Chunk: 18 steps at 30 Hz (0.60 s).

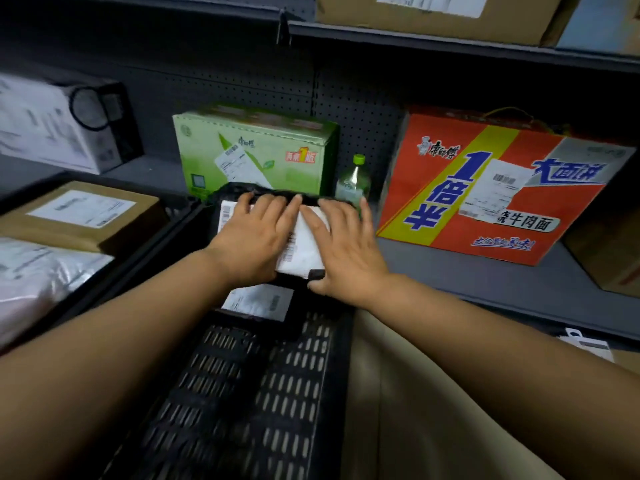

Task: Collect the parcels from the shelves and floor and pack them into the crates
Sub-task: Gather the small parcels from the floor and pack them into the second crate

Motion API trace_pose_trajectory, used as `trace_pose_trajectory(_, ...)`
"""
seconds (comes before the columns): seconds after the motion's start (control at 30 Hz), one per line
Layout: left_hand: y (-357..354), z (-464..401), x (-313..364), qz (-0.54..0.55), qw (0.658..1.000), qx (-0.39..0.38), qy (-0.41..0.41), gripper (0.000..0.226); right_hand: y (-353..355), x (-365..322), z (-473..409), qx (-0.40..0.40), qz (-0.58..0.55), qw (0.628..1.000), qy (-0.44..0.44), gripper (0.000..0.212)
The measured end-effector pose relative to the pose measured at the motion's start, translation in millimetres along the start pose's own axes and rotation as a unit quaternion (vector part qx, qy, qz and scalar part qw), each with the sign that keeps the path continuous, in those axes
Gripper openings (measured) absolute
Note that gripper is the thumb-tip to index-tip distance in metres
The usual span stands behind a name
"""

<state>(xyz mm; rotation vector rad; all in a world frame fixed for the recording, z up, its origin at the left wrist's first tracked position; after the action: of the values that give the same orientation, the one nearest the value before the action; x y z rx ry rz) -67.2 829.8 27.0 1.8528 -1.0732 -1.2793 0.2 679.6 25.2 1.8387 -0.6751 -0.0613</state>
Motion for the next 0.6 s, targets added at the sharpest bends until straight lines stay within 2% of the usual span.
trace_pose_trajectory(0.07, -33.6, 18.3, -11.0, -0.001, 0.997, -0.076, 0.01, 0.112, -13.9, -10.2, -7.2, -0.024, -0.031, 0.999, -0.005, 0.111)
trace_pose_trajectory(0.17, -78.0, 46.8, -13.9, 0.03, 0.98, -0.197, -0.014, 0.107, -32.7, -13.7, -11.4, -0.029, -0.074, 0.994, -0.073, 0.097)
trace_pose_trajectory(0.27, -108.1, 65.5, 1.7, 0.072, 0.946, -0.31, -0.068, 0.107, -48.6, -12.9, -12.7, -0.064, -0.07, 0.988, -0.122, 0.095)
trace_pose_trajectory(0.37, -128.3, 76.2, 20.9, 0.094, 0.909, -0.392, -0.102, 0.109, -59.1, -11.3, -14.4, -0.091, -0.081, 0.984, -0.132, 0.091)
trace_pose_trajectory(0.5, -151.4, 85.0, 35.9, 0.078, 0.871, -0.466, -0.131, 0.115, -63.4, -7.6, -14.3, -0.088, -0.093, 0.982, -0.135, 0.07)
trace_pose_trajectory(0.6, -169.7, 90.5, 37.0, 0.09, 0.879, -0.454, -0.113, 0.11, -64.8, -8.9, -14.2, -0.097, -0.091, 0.982, -0.13, 0.062)
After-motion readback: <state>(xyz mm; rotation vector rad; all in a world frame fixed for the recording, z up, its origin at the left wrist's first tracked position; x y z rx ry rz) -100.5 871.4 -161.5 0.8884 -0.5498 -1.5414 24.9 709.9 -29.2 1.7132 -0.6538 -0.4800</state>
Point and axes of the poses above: each hand's wrist, its own z-axis away from the middle knuckle, its own y-axis out of the back of the hand, x = y × z, the point moved 2 cm from there along -z, towards the middle knuckle, and after that the axes turned 5 degrees about y, right-handed, at the moved point
